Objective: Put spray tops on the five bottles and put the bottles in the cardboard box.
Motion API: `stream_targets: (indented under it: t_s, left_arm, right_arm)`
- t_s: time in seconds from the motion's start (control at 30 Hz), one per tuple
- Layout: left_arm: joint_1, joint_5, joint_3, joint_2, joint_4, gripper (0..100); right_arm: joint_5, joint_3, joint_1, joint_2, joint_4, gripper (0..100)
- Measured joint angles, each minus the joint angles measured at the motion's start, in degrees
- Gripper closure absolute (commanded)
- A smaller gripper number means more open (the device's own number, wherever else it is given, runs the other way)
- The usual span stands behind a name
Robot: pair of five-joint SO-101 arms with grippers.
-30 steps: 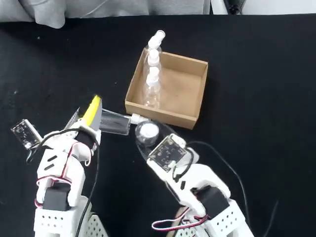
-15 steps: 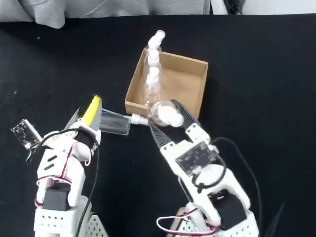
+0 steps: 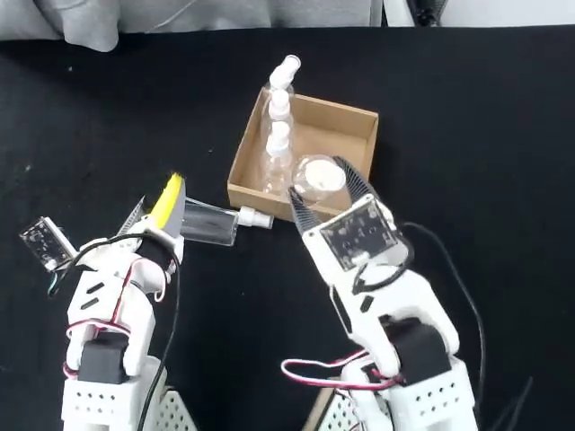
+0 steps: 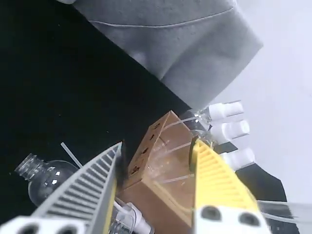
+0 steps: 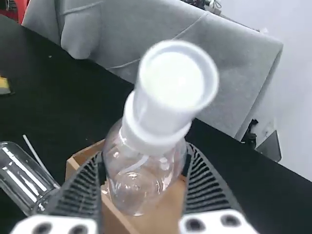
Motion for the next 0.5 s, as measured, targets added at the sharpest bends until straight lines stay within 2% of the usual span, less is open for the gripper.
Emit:
stream_targets:
  t_s: [0.23, 0.5]
  left_arm:
    - [0.0, 0.0, 0.0, 0.0, 0.0, 79]
    - [0.0, 0.0, 0.0, 0.0, 0.0, 79]
  right_arm:
    - [-0.18, 0.0, 0.0, 7.56, -5.36, 98.4]
    - [-6.15, 0.0, 0.0, 16.88, -12.4, 98.4]
